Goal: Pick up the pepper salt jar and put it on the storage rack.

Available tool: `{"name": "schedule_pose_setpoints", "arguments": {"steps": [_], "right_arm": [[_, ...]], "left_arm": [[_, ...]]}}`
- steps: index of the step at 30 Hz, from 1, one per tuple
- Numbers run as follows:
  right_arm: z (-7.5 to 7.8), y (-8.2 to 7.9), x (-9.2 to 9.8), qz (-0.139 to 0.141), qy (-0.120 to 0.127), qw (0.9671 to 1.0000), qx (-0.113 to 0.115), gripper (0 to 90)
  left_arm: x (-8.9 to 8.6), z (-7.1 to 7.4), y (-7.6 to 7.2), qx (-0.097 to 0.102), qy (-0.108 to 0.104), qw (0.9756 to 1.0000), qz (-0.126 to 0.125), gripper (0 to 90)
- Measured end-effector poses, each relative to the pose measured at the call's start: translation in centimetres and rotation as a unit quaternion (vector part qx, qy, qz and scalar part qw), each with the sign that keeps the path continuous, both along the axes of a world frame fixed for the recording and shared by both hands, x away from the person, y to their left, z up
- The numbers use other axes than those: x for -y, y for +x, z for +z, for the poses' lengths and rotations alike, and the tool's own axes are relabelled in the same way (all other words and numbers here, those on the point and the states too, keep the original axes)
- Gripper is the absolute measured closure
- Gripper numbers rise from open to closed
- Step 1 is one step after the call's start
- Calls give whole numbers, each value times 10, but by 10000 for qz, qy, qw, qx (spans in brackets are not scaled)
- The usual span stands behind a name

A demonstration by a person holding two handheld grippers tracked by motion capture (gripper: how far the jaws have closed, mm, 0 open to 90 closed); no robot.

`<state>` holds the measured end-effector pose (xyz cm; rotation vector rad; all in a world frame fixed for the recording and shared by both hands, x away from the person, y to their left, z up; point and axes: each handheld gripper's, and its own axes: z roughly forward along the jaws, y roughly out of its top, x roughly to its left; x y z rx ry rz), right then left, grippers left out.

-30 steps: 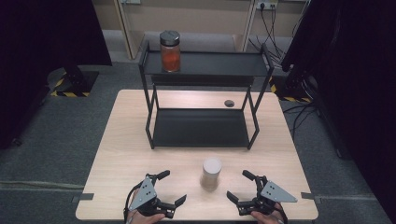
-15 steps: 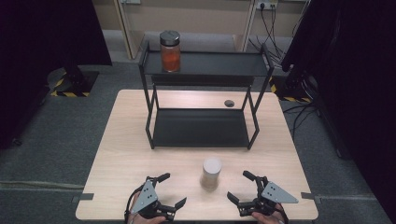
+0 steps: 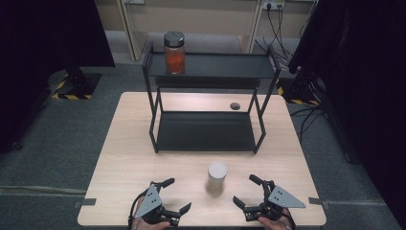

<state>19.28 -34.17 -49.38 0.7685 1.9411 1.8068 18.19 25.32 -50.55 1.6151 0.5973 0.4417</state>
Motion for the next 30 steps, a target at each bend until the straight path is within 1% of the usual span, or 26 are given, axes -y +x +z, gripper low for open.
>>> {"name": "schedule_pose_setpoints", "arguments": {"steps": [9,14,17,24,30], "right_arm": [[3,1,-5,-9,-47,10000,54,18],[5,3,-6,-29,-47,10000,75,18],[6,4,-8,-14,-71,9999,96,18],[10,14,-19,109,-155,9997,133,18],[13,20,-25,169,-141,9997,124,18]], "left_arm": [[-1,-1,-2,2,-29,10000,28,13],[-2,-1,-1,-35,-57,10000,40,13],[-2,-2,-1,-79,-109,9999,23,13],[-2,-2,-1,-69,-86,9999,30,13],[-2,-2,-1,-70,-71,9999,24,13]]}}
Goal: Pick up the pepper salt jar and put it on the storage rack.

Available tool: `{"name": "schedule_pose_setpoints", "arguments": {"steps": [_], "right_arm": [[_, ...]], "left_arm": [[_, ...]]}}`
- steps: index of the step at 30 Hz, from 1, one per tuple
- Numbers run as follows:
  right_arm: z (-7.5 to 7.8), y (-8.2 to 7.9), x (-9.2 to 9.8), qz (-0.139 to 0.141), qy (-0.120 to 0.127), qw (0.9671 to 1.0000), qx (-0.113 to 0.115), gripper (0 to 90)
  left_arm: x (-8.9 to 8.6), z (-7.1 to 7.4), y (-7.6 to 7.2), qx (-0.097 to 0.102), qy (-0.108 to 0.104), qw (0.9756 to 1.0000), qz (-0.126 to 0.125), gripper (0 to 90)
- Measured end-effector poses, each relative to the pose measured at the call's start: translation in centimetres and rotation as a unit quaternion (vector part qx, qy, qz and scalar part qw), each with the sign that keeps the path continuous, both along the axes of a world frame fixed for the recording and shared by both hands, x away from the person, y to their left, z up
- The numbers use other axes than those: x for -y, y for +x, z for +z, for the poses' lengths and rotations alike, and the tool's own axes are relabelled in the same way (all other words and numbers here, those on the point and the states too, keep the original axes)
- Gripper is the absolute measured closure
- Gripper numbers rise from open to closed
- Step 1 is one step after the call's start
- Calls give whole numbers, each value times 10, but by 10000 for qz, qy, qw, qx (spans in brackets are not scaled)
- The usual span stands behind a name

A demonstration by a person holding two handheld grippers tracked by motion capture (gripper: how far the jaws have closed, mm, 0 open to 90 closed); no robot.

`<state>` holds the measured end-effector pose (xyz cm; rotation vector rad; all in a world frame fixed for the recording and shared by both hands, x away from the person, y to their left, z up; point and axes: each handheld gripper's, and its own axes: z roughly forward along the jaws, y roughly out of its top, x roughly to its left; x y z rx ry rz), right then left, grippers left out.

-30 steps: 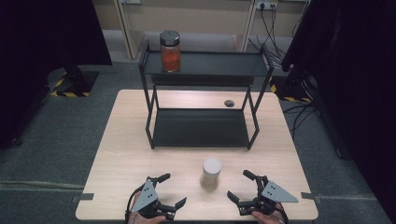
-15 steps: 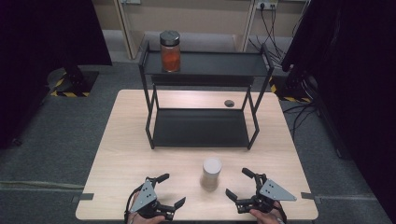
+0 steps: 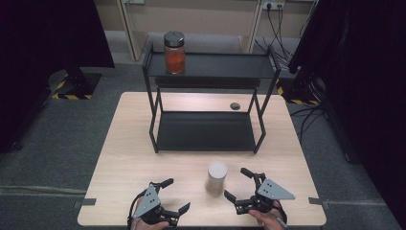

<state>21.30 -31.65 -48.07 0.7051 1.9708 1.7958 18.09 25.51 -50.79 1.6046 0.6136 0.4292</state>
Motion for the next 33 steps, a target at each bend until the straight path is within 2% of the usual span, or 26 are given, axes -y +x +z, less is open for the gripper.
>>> {"name": "schedule_pose_setpoints", "arguments": {"steps": [16,33], "right_arm": [[5,15,-21,108,-157,9998,23,22],[3,31,-34,140,-391,9991,-54,137]], "left_arm": [[0,0,0,0,8,10000,4,13],[-1,0,0,-1,13,10000,0,13]]}}
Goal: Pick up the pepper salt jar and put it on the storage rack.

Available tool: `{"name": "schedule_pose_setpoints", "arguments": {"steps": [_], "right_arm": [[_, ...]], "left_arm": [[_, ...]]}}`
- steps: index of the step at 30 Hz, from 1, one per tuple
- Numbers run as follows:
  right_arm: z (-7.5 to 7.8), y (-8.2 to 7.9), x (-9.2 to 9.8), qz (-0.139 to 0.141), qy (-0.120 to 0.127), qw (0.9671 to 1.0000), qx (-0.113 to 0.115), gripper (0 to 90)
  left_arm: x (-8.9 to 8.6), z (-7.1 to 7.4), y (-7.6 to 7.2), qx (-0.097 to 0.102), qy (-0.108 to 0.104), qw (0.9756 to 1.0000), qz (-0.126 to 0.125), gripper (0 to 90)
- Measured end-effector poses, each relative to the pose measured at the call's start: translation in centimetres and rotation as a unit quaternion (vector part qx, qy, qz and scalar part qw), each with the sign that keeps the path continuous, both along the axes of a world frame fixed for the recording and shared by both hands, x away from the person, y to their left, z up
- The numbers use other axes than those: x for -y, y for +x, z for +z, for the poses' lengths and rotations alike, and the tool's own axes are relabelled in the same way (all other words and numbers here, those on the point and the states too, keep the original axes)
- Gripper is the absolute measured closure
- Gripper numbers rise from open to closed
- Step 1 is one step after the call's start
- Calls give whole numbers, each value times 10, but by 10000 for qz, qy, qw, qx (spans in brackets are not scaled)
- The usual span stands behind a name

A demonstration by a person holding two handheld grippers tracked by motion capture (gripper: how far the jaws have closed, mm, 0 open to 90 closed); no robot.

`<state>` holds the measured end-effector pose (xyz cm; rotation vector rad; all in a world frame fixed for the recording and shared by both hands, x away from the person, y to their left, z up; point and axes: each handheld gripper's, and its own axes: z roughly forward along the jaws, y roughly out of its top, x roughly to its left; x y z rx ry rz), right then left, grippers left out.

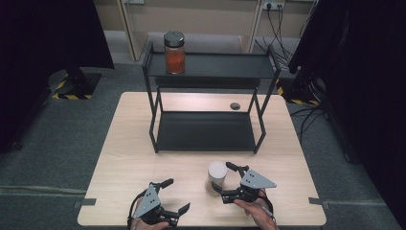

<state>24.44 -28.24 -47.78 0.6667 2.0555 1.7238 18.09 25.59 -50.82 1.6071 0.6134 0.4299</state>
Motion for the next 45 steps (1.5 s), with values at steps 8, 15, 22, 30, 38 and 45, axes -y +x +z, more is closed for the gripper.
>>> {"name": "schedule_pose_setpoints", "arguments": {"steps": [8,15,22,30,38,45], "right_arm": [[-1,6,-4,102,-113,9999,-38,244],[-3,11,-7,180,-159,9997,-86,343],[-2,9,-6,184,-203,9996,11,354],[9,8,-4,223,-113,9996,-110,354],[32,7,-2,179,39,9998,4,354],[57,10,-3,174,4,9998,108,355]], "left_arm": [[0,0,0,4,-4,10000,2,14],[-1,0,0,-7,-14,10000,14,14],[-1,-1,0,-19,-27,10000,21,14],[-1,-1,0,-12,-41,10000,18,15],[-2,-1,0,-8,-64,10000,17,14],[-2,-1,0,-18,-60,10000,27,14]]}}
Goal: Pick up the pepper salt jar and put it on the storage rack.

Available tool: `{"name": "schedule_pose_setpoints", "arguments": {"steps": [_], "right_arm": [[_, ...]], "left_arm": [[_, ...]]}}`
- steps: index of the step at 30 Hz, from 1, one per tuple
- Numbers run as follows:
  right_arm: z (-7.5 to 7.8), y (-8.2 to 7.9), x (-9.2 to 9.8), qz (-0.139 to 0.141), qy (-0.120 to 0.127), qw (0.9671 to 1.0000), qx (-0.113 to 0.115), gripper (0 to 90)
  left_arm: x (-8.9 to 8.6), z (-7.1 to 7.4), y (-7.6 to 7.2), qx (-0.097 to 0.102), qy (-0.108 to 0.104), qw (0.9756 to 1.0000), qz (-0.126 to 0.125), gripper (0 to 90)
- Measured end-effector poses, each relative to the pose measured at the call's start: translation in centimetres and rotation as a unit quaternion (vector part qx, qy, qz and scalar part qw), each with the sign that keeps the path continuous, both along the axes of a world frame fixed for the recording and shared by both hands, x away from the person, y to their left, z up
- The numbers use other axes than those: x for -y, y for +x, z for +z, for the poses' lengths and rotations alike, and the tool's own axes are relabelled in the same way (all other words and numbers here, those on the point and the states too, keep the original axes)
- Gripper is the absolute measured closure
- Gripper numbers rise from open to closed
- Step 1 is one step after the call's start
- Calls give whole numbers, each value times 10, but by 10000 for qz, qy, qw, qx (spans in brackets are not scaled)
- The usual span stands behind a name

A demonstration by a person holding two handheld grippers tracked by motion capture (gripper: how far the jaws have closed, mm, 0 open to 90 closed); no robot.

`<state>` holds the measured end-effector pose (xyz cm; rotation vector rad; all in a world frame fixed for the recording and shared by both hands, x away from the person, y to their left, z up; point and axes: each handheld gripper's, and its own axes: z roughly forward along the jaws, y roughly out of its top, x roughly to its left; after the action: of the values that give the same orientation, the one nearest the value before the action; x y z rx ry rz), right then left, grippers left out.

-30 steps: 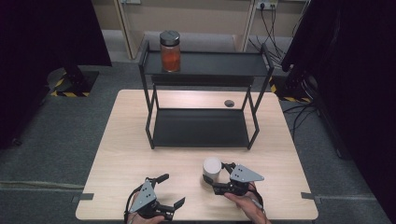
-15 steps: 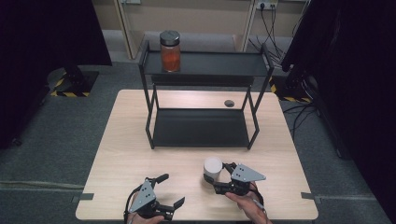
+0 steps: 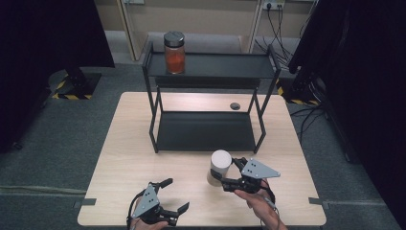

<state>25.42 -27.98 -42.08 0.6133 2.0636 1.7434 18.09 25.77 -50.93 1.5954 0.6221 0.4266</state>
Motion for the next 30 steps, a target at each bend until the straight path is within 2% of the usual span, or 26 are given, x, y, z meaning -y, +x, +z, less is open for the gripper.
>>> {"name": "schedule_pose_setpoints", "arguments": {"steps": [6,23,30], "right_arm": [[22,4,1,9,53,10000,29,354],[60,20,-1,57,129,9999,-21,354],[77,27,-5,26,110,9999,37,354]], "left_arm": [[0,0,0,1,-2,10000,-7,14],[0,0,0,7,-8,10000,-11,15],[0,0,0,-9,4,10000,-11,14]]}}
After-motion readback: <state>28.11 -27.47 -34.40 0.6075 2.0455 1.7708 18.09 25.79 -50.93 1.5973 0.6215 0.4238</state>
